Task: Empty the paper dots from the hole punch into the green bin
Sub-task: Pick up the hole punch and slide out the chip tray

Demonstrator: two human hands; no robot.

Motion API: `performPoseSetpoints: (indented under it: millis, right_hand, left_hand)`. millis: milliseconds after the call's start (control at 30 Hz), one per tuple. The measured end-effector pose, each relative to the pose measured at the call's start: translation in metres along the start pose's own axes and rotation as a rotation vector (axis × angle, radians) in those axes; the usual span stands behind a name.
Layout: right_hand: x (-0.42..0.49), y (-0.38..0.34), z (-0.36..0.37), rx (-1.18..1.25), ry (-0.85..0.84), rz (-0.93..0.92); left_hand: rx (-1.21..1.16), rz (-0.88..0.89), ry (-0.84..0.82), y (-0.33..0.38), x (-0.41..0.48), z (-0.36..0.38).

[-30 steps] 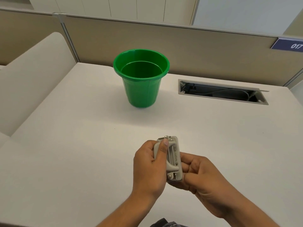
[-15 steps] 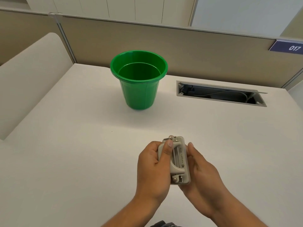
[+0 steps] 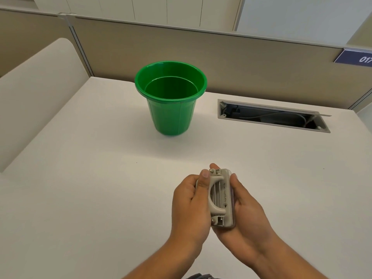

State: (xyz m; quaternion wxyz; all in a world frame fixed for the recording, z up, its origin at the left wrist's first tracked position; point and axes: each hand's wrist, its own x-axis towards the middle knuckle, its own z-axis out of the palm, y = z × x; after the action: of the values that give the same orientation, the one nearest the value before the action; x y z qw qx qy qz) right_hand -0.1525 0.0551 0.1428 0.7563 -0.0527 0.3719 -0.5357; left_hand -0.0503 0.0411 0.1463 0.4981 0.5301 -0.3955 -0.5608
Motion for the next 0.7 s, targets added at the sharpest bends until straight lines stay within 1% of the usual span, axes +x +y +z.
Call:
performPoseSetpoints:
  millis: [133,267,467,567,700]
  right_hand:
    - [0.002,-0.002,-0.001,0.024,0.01,0.01]
    - [0.0,-0.005,0.0,0.046,-0.018,0.011]
    - [-0.005,-0.007,0.005,0.083,0.012,0.026]
    - [-0.008,-0.008,0.007,0.082,-0.002,0.018]
    - [-0.012,-0.012,0.01,0.107,-0.018,0.021]
  left_hand:
    - [-0.11,-0.068,-0.029,0.002,0.001,-0.002]
    - [-0.192,-0.142,-0.045,0.005,0.002,-0.004]
    - [-0.265,-0.226,-0.009,0.01,0.0,-0.005]
    - [-0.322,-0.245,-0.011,0.01,-0.002,-0.008]
    - [-0.41,-0.238,-0.075,0.01,-0.002,-0.012]
